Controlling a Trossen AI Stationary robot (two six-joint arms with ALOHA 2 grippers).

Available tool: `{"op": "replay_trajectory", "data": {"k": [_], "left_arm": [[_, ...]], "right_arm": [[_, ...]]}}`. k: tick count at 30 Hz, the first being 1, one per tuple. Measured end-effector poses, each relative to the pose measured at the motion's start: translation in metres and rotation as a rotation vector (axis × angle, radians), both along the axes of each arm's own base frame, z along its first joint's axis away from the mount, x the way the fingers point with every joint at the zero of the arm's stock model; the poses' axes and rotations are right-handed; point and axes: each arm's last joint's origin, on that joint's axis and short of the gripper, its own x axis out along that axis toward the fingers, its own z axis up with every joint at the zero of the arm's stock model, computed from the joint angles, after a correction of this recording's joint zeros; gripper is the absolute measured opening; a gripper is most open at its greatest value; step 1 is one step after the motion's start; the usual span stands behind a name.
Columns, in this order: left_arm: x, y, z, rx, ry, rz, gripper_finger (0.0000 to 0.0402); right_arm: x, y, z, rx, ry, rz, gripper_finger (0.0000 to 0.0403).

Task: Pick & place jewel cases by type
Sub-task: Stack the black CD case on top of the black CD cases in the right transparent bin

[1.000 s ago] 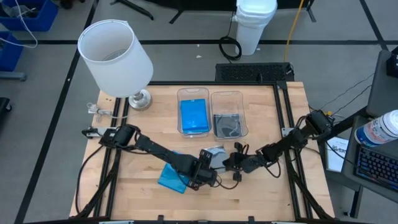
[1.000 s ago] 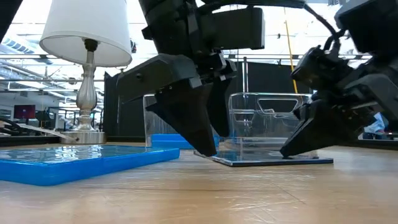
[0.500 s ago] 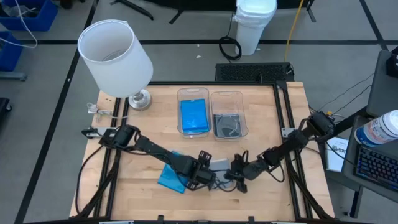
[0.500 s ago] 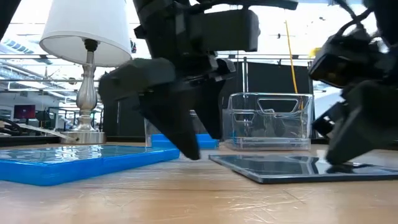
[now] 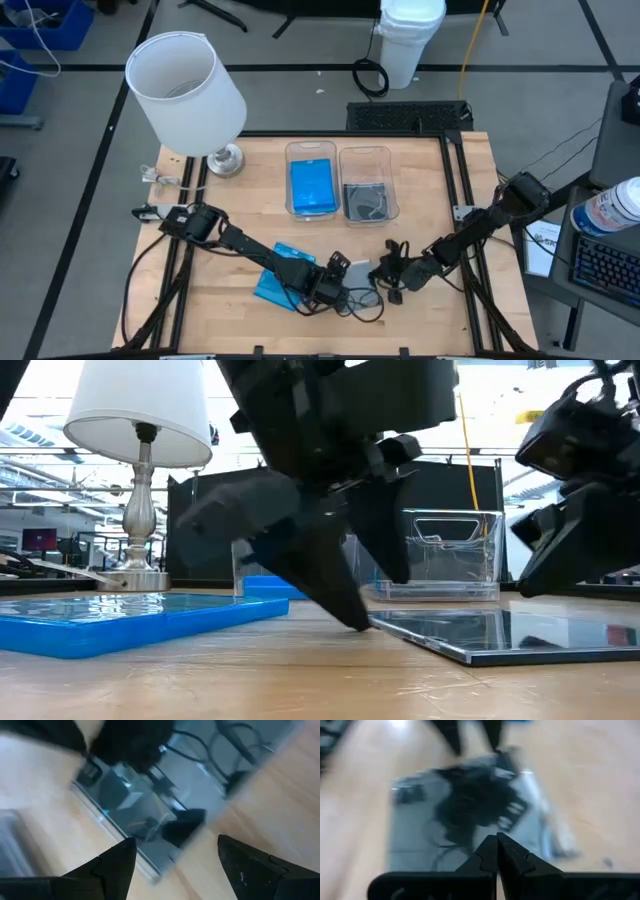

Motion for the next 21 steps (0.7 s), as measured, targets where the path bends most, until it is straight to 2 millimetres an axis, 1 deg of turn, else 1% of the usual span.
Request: {"op": "replay_trajectory", "data": {"k": [4,9,13,19,21], "left_arm": [[0.002,0.0,-0.008,0.022,-0.005,-0.019,0.0284],[0.004,0.0,-0.008,0.024,-0.013,-0.03,0.0284],[0.007,-0.001,-0.008,0.009,-0.054,-0.027,0.0284],[0.015,-0.002,-0.02,0.001,-0.099,-0.019,0.0285],[0.017,-0.003,-0.02,-0.013,-0.12,-0.01,0.0285]], "right_arm": [[-0.006,-0.006,-0.002,0.007,0.072,-0.113,0.0],[-0.01,-0.009,-0.01,0.055,0.138,-0.208,0.0],[-0.008,-0.008,-0.018,0.088,0.147,-0.236,0.0],[-0.003,-0.005,-0.027,0.111,0.125,-0.245,0.0],[-0.004,-0.004,-0.027,0.115,0.123,-0.239,0.0]]}}
